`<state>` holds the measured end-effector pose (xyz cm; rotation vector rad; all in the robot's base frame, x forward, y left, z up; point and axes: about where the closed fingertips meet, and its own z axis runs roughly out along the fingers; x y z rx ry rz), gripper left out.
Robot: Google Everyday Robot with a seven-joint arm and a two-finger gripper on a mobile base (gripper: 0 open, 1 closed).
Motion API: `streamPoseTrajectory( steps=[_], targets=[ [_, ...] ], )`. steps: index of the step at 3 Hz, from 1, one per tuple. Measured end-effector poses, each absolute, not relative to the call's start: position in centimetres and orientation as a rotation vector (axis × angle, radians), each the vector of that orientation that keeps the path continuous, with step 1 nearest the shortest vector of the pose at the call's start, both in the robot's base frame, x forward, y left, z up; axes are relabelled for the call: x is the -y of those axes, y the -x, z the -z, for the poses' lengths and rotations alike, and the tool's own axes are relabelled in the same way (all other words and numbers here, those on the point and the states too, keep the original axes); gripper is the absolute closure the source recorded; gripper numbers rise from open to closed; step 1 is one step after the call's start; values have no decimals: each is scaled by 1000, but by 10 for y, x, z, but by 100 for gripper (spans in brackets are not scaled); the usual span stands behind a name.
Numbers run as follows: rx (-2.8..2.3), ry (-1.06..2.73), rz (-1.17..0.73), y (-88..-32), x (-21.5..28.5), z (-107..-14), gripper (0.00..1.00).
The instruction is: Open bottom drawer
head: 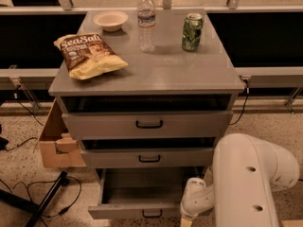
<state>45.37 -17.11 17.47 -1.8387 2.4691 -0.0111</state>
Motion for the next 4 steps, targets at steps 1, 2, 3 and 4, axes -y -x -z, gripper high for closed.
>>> streamPoseTrajectory(
  steps=[1,2,3,4],
  targets=[
    [-2537,1800,-78,-396,163,-154,45],
    [-2537,1800,-78,-396,163,-154,68],
    [-2547,1821,-54,-382,157,-162,91],
    [-2547,1821,-54,-382,157,-161,100]
  ],
)
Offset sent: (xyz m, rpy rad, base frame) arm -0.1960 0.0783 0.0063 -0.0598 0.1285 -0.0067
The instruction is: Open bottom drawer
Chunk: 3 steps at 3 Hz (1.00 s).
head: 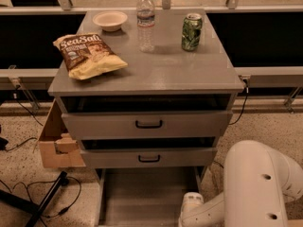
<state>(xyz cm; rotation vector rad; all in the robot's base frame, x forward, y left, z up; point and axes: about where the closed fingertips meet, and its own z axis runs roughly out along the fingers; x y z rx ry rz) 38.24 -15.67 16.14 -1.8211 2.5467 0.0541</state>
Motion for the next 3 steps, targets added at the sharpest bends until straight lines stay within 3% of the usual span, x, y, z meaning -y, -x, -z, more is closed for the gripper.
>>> streamPoseTrajectory(
  steps=[3],
  targets=[
    [-2569,1801,-36,-369,155,-164,100]
  ],
)
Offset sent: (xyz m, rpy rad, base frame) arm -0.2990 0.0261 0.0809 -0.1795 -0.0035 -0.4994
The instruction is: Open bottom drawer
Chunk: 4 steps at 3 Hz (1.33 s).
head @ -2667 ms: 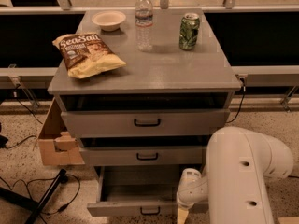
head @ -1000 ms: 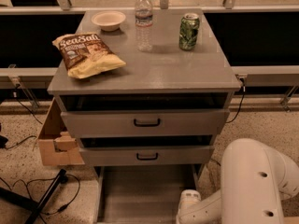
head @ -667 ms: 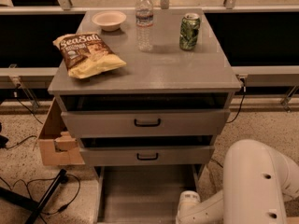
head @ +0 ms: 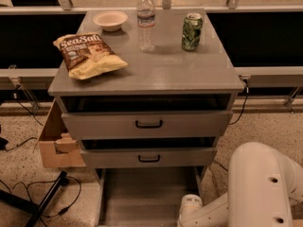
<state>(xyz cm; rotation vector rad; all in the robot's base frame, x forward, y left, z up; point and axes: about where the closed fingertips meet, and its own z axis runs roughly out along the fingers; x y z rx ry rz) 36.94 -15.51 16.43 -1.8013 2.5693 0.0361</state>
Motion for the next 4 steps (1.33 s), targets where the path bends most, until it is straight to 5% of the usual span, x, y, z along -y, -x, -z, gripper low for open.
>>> streamPoseTrajectory(
  steps=[3,4],
  targets=[
    [-2569,1801,-36,-369,155,-164,37],
    [-2570,1802,-38,-369,155,-164,5]
  ],
)
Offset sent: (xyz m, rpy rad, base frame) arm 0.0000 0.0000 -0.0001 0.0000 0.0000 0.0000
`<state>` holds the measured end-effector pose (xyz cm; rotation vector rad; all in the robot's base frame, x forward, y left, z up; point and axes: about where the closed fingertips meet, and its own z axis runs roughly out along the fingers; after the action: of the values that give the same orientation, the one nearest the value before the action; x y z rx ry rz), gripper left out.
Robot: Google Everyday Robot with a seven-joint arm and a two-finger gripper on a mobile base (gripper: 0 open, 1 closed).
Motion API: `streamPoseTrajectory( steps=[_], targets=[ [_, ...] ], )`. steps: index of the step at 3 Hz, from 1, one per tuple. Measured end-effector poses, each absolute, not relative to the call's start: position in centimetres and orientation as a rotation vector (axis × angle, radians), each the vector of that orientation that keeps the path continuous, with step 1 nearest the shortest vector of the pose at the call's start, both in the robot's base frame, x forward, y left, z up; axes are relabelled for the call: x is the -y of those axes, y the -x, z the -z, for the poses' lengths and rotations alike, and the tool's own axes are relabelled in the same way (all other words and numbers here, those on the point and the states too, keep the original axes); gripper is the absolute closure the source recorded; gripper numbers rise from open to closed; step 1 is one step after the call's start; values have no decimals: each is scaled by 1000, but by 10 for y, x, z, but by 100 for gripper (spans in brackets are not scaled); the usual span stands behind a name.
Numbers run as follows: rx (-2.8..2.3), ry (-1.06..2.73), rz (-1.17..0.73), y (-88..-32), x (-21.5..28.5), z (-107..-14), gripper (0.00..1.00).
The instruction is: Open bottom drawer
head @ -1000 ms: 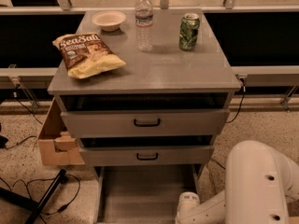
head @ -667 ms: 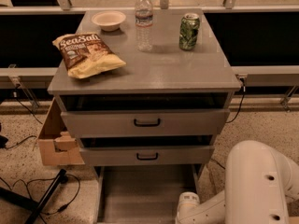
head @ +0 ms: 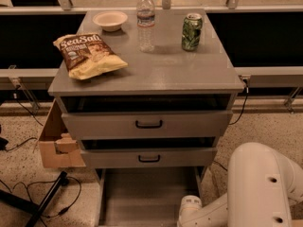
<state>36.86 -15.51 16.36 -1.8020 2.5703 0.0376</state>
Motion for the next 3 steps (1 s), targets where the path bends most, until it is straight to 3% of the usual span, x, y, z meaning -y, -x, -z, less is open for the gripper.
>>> streamPoseTrajectory(
  steps=[1,3],
  targets=[
    [-2571,1802,-38,-368,155,-163,0],
    [-2486,1964,21,-395,159,-211,0]
  ],
)
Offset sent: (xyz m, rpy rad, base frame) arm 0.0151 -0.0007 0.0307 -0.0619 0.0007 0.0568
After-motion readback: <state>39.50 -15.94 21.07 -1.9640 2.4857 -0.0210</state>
